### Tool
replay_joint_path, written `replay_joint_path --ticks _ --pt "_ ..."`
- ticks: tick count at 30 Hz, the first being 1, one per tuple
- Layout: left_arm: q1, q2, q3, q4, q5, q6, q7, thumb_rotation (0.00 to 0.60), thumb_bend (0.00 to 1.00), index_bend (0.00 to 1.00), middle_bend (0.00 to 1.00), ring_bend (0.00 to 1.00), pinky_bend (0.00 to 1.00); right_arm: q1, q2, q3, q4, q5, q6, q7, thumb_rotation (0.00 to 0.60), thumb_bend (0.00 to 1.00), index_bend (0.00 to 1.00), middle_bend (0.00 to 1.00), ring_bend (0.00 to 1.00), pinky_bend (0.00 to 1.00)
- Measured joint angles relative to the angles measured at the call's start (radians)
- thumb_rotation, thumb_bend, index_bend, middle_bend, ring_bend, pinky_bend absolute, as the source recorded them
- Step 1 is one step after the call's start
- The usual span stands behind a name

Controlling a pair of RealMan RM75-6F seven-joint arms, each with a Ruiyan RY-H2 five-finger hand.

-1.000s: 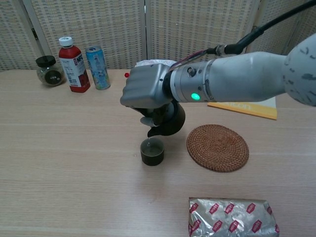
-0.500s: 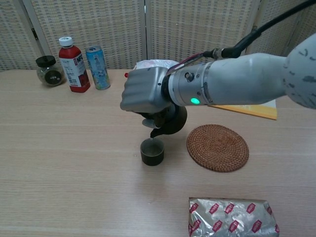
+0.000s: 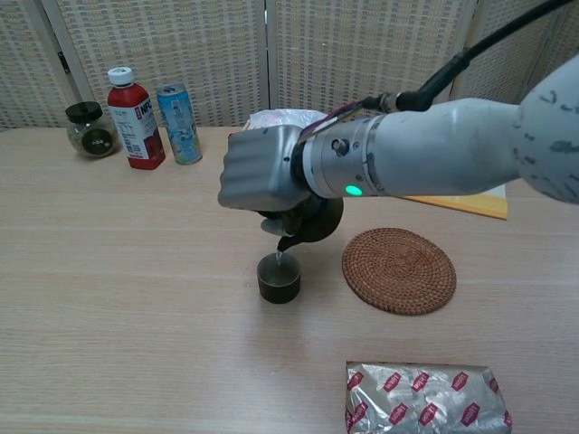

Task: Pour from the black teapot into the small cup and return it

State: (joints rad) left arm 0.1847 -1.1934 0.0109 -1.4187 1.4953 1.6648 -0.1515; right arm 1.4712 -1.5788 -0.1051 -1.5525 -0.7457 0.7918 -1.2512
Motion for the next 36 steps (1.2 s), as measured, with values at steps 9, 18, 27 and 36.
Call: replay_joint_path --ticks 9,18,27,36 --pt "0.004 0.0 -0.001 0.004 0.0 0.002 -0.003 0.6 0.14 0.03 0.0 0.0 0.0 0.026 -0.004 -0.02 -0.012 0.03 0.018 -0.031 0.393 0.61 1.0 1.0 0.94 0.59" --pt "0.006 0.002 -0.002 0.005 0.0 0.002 -0.004 0.6 0.14 0.03 0.0 0.0 0.0 0.043 -0.01 -0.034 -0.019 0.042 0.029 -0.044 0.392 0.61 1.0 1.0 0.95 0.59" --pt "0.011 0.005 -0.002 0.003 0.0 0.004 -0.005 0.6 0.14 0.03 0.0 0.0 0.0 0.052 -0.016 -0.045 -0.021 0.049 0.04 -0.051 0.392 0.61 1.0 1.0 0.95 0.59" --pt "0.014 0.006 -0.002 0.003 0.002 0.008 -0.007 0.6 0.14 0.03 0.0 0.0 0.0 0.052 -0.013 -0.045 -0.034 0.056 0.054 -0.039 0.393 0.61 1.0 1.0 0.95 0.59"
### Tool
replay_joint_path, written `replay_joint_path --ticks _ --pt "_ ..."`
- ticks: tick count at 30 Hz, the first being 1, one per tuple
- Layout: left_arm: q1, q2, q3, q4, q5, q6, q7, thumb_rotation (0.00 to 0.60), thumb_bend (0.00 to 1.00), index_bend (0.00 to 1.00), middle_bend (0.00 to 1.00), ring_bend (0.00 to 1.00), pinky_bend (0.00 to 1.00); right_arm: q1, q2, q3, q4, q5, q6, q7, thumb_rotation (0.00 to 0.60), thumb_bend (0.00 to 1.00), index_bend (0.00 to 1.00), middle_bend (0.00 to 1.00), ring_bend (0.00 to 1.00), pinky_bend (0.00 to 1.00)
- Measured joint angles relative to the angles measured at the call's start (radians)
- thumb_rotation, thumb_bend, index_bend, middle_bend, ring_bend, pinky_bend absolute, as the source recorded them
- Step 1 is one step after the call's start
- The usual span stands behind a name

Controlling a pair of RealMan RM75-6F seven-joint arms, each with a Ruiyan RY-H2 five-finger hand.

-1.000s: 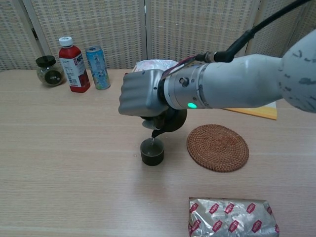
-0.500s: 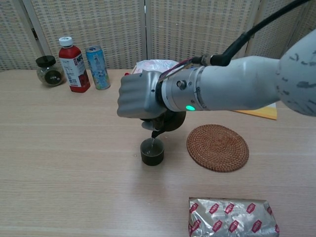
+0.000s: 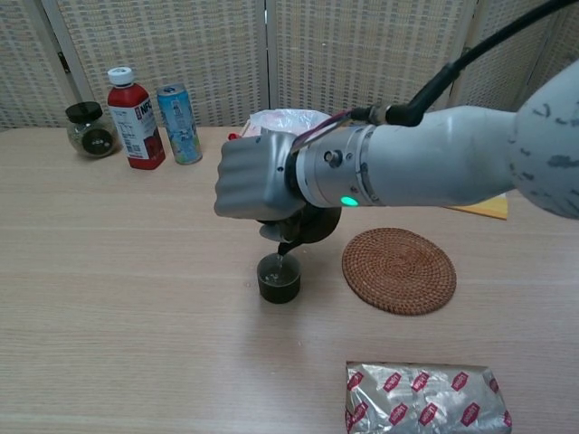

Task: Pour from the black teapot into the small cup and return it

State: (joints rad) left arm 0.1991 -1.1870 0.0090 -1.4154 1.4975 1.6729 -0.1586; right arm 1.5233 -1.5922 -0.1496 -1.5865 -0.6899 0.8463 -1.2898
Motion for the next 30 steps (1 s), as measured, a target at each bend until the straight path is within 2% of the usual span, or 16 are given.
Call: replay_joint_path --ticks 19,30 --pt "0.0 0.017 0.002 -0.032 0.015 0.007 0.027 0.6 0.14 0.03 0.0 0.0 0.0 -0.094 0.046 0.036 -0.018 -0.044 0.021 0.205 0.393 0.61 1.0 1.0 0.95 0.58" --pt "-0.013 0.032 0.003 -0.076 0.031 0.002 0.071 0.6 0.14 0.03 0.0 0.0 0.0 -0.215 0.146 0.089 -0.068 -0.091 0.013 0.498 0.393 0.59 1.0 1.0 0.95 0.58"
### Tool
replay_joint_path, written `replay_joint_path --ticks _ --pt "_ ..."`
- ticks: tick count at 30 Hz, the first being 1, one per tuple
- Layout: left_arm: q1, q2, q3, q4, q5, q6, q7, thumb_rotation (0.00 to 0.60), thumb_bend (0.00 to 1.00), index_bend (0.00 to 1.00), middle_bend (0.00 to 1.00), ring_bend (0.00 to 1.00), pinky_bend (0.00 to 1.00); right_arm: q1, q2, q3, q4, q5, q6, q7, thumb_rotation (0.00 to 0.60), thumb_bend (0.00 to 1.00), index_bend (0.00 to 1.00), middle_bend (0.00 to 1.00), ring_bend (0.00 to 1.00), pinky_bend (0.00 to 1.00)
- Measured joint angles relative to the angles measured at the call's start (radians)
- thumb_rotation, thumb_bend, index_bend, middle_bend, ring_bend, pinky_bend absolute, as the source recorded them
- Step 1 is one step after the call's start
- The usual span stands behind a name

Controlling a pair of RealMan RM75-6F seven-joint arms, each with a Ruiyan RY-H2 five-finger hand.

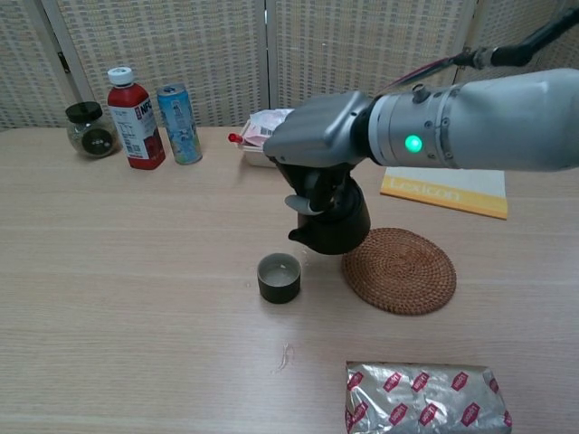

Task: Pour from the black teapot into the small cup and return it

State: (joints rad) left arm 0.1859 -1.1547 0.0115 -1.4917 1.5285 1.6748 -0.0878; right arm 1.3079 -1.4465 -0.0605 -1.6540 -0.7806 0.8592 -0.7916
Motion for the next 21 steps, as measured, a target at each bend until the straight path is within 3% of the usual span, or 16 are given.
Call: replay_joint_path --ticks 11,21 --pt "-0.025 0.002 0.0 -0.037 0.021 -0.017 0.039 0.6 0.14 0.03 0.0 0.0 0.0 -0.159 0.106 0.015 -0.012 -0.118 -0.021 0.275 0.393 0.58 1.0 1.0 0.94 0.58" --pt "-0.04 -0.007 0.003 -0.049 0.024 -0.035 0.055 0.6 0.14 0.03 0.0 0.0 0.0 -0.285 0.13 0.008 0.055 -0.25 -0.039 0.454 0.39 0.56 1.0 1.0 0.94 0.58"
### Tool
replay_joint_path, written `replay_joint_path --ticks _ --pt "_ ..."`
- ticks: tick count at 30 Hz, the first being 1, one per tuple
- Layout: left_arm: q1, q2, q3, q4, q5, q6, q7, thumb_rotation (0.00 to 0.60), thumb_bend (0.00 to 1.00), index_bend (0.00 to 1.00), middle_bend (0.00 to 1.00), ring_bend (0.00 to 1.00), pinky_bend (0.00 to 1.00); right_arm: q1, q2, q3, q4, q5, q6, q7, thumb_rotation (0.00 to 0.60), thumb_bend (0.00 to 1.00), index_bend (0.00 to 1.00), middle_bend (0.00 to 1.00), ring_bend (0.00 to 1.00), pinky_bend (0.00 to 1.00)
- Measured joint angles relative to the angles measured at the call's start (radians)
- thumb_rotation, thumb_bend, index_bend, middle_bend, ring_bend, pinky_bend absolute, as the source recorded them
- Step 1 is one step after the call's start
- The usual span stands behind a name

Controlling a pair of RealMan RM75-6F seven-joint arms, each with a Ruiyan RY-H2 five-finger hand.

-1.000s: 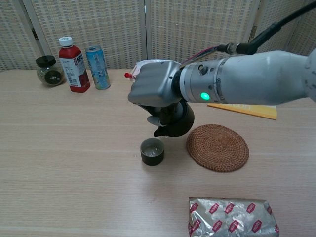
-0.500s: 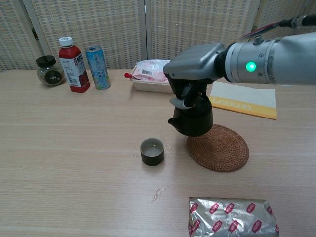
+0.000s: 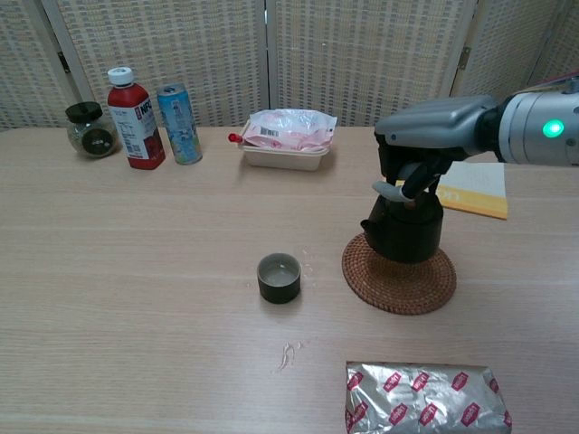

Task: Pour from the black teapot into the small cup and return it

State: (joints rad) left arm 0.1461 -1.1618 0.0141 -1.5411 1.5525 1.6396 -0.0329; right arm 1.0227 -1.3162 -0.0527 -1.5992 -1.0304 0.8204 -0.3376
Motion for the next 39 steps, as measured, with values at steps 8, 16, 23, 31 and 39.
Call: replay_joint_path --ticks 8,16,23,31,39 --pt "-0.003 -0.007 0.001 0.001 -0.007 -0.007 0.002 0.6 0.14 0.03 0.0 0.0 0.0 -0.053 -0.044 -0.008 0.085 -0.063 -0.026 0.039 0.39 0.54 1.0 1.0 0.94 0.56" --pt "0.0 -0.005 0.003 0.002 -0.011 -0.002 -0.003 0.6 0.14 0.03 0.0 0.0 0.0 -0.072 -0.065 0.012 0.108 -0.095 -0.057 0.056 0.39 0.49 1.0 1.0 0.93 0.33" --pt "0.0 -0.008 0.006 0.005 -0.01 -0.001 -0.005 0.6 0.14 0.03 0.0 0.0 0.0 -0.085 -0.068 0.022 0.11 -0.11 -0.068 0.044 0.391 0.41 1.0 1.0 0.93 0.32" --pt "-0.002 -0.009 0.006 0.004 -0.008 -0.001 -0.005 0.6 0.14 0.03 0.0 0.0 0.0 -0.094 -0.069 0.032 0.109 -0.105 -0.08 0.023 0.391 0.02 1.0 1.0 0.93 0.29" --pt "-0.004 -0.009 0.009 0.003 -0.008 -0.004 -0.002 0.6 0.14 0.03 0.0 0.0 0.0 -0.101 -0.069 0.037 0.11 -0.101 -0.081 -0.013 0.391 0.0 1.0 1.0 0.91 0.27"
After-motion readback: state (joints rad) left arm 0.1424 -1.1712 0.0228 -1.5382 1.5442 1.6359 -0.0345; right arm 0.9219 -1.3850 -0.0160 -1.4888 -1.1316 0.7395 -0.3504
